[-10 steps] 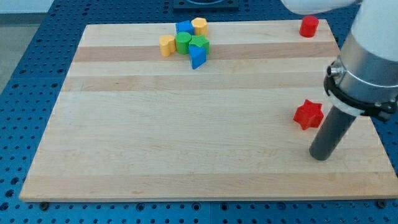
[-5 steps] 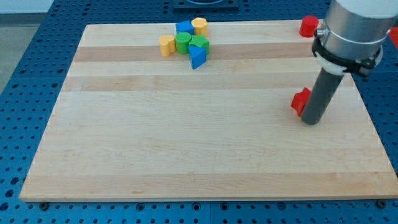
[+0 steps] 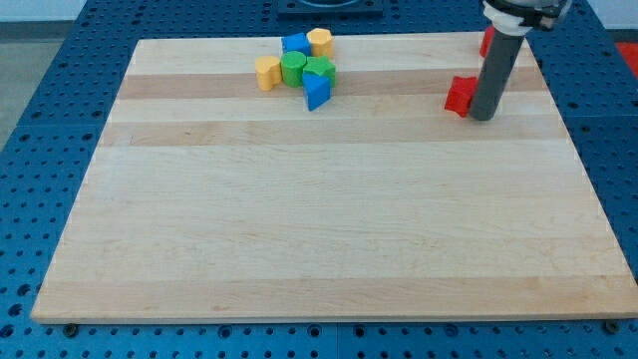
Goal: Place the red star parallel to the blue triangle
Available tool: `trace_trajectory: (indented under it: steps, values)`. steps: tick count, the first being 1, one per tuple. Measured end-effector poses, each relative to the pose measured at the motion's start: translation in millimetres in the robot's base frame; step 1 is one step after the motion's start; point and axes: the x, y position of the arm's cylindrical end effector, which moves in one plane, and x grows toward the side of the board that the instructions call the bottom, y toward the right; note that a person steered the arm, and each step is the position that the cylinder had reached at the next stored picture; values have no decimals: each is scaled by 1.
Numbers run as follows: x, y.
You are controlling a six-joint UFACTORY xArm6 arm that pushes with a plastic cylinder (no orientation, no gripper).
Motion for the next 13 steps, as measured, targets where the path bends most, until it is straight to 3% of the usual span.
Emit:
trace_trajectory:
  steps: [3, 5, 8, 11, 13]
  values:
    - [-32, 24]
    - [-39, -1]
    - [-3, -63]
    - [32, -41]
    - [48, -55]
